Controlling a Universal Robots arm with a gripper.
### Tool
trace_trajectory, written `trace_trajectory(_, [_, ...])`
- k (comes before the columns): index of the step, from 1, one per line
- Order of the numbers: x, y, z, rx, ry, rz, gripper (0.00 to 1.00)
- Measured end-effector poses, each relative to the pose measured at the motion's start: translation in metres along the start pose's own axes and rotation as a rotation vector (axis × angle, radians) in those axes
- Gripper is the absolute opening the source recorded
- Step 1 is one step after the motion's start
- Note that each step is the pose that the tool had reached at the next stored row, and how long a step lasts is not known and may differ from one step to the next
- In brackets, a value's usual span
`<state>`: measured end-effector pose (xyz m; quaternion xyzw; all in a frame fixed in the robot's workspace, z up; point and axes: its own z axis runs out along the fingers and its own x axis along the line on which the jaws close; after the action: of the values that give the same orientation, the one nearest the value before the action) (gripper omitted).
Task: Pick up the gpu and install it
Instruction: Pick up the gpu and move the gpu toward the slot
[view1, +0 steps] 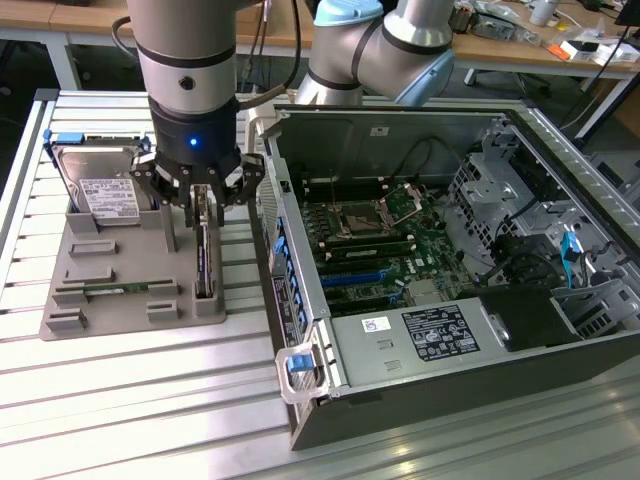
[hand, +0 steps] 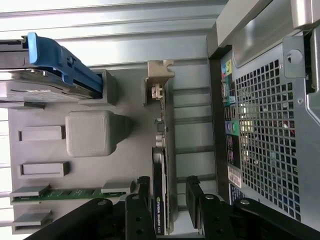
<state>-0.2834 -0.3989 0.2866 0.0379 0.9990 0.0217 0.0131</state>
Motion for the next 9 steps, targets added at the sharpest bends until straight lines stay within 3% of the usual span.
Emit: trace_trajectory(9, [0.0002, -0.0004, 0.0084, 0.0, 0.0, 0.0, 0.42])
